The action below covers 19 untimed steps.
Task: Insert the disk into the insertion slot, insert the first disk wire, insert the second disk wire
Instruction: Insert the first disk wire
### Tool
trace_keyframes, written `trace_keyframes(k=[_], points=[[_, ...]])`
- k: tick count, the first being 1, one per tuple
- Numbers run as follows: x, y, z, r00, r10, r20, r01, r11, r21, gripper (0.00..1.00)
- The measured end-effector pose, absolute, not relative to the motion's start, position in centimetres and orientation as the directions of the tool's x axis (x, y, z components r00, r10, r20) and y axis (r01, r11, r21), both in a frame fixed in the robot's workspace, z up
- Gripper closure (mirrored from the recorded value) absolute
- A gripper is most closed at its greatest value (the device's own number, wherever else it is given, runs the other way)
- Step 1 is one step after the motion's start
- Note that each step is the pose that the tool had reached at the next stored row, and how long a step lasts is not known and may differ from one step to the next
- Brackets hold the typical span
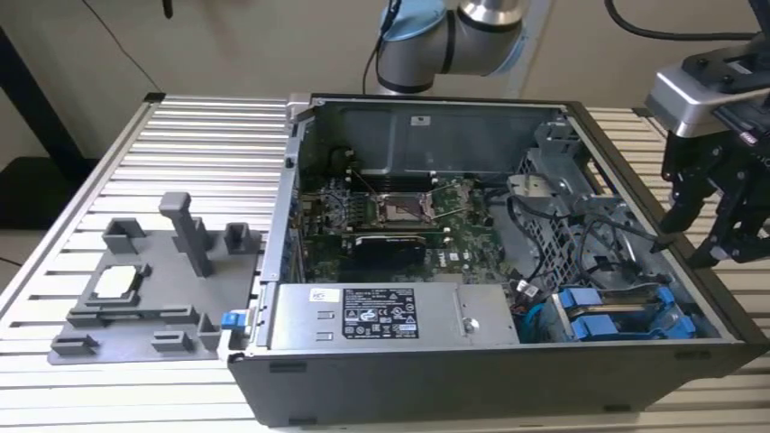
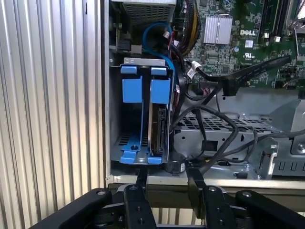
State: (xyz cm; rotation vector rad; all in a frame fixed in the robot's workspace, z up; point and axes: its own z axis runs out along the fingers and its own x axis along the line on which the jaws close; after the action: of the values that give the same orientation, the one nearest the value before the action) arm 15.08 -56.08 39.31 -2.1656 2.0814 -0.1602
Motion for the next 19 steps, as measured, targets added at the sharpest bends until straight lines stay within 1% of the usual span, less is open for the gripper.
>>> trace_keyframes(k=[6, 12, 19], points=[[15.3, -54.8, 38.5, 0.044, -0.999, -0.013, -0.985, -0.041, -0.17, 0.53], [15.9, -54.6, 37.9, 0.054, -0.999, -0.003, -0.984, -0.053, -0.168, 0.53], [16.2, -54.6, 37.7, 0.069, -0.997, 0.018, -0.987, -0.071, -0.143, 0.53]])
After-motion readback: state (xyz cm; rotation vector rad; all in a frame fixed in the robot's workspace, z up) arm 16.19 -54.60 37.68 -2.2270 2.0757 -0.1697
